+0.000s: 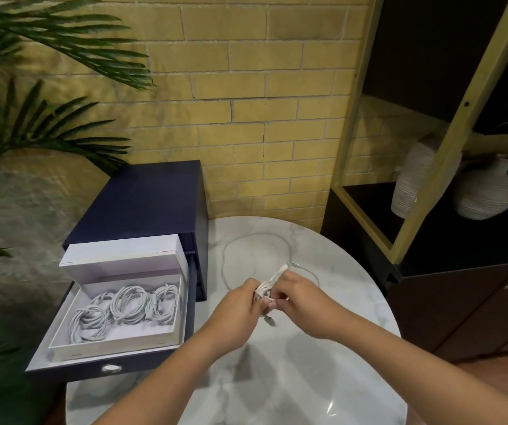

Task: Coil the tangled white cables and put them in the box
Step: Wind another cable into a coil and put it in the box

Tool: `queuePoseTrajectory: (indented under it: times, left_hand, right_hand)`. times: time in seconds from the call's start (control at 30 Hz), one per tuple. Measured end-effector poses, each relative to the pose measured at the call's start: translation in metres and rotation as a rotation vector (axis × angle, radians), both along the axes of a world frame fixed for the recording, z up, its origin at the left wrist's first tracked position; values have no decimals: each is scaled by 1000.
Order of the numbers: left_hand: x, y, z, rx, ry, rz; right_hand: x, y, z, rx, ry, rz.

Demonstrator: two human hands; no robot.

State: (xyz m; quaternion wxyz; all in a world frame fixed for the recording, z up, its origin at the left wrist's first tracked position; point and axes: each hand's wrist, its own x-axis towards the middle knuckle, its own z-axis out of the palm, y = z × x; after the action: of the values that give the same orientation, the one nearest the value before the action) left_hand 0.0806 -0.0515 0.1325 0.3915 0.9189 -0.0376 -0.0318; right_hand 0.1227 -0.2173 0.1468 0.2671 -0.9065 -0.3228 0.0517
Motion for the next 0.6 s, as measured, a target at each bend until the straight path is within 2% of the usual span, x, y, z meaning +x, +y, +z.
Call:
queuePoseTrajectory:
  times: [0.17,0.3,0.4,0.5,0.53,0.6]
  left_hand:
    - [0,2,6,140,-126,-17]
    - [2,7,6,210,-140,-10]
    - [3,16,2,262,-79,13]
    - [2,21,-2,253,0,-18]
    - [2,21,-3,198,28,-36]
    - [2,21,-1,-60,129,-65]
  right_hand:
    - [9,-11,4,216,532,-107]
    - [6,-10,7,344,679,-174]
    - [8,-15,12,184,565,-167]
    - [14,-18,17,-23,280,-109]
    - [15,-18,18,-71,175,-95]
    - [17,-20,18,-78,35,-93]
